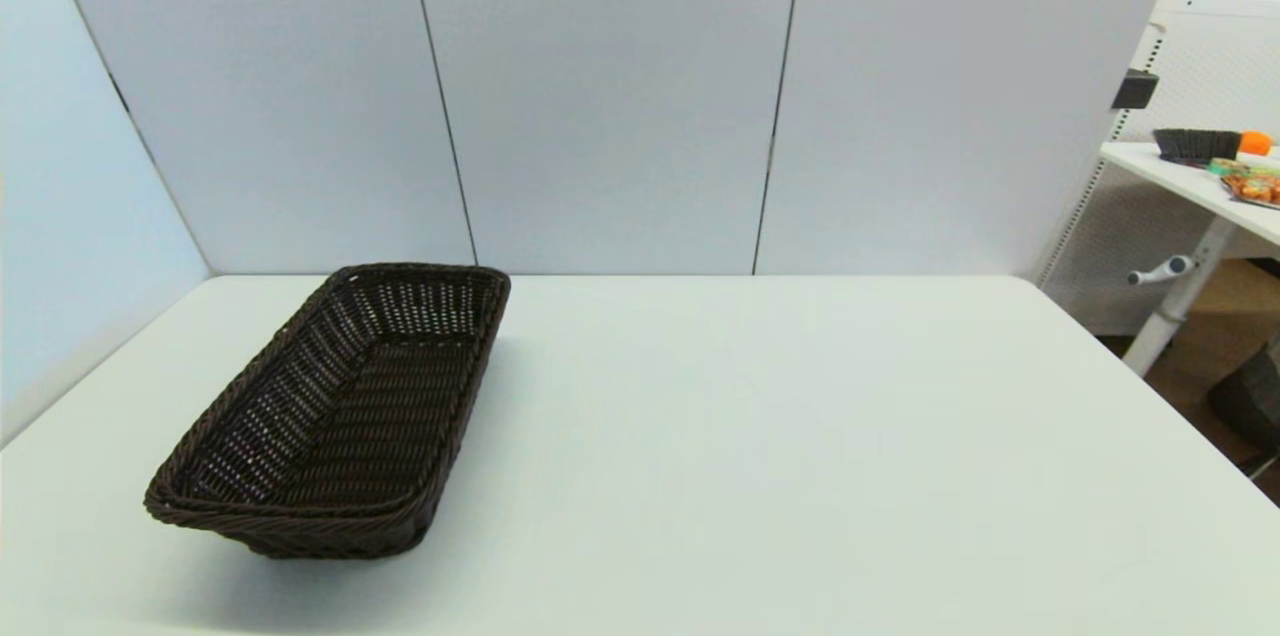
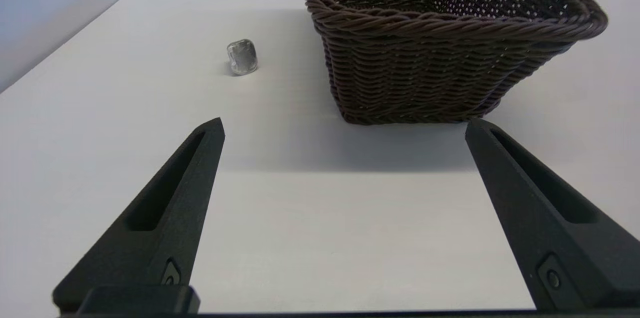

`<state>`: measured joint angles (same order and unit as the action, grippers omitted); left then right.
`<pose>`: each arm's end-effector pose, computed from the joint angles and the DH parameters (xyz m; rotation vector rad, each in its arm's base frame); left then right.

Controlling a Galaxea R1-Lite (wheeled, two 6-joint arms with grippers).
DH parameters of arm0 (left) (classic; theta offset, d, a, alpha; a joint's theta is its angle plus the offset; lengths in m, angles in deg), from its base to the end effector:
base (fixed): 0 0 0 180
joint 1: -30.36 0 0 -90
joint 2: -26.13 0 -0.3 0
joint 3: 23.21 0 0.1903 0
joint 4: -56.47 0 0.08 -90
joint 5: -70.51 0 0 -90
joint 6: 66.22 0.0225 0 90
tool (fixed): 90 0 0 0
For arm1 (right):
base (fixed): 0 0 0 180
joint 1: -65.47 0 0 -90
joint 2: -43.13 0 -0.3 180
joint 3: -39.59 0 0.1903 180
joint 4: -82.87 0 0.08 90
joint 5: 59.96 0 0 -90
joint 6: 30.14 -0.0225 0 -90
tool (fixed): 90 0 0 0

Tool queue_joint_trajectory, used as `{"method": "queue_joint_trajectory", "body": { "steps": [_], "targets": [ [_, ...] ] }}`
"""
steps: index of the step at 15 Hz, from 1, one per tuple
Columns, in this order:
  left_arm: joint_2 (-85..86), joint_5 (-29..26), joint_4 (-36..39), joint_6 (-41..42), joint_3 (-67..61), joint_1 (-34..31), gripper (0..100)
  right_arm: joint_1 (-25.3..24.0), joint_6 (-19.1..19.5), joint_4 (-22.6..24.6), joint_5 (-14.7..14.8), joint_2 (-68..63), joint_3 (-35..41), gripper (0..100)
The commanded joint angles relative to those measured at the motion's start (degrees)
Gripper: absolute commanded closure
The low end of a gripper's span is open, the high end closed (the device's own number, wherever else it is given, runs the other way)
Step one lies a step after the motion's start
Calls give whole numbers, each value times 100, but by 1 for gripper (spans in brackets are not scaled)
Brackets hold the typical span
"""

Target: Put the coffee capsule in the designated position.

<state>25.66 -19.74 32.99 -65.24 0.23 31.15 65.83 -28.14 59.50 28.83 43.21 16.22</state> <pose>-0.0223 0.0002 0.0758 0.0171 0.0087 -0.0182 -0.0229 0.0006 0.0755 -0.0349 -0.0017 0.0148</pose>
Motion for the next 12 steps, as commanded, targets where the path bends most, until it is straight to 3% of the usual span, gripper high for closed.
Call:
{"method": "queue_joint_trajectory", "body": {
  "steps": [1, 12],
  "targets": [
    [55, -2, 2, -28, -16, 0, 0, 0, 2, 0, -2, -7, 0, 0],
    [55, -2, 2, -28, -16, 0, 0, 0, 2, 0, -2, -7, 0, 0]
  ]
}}
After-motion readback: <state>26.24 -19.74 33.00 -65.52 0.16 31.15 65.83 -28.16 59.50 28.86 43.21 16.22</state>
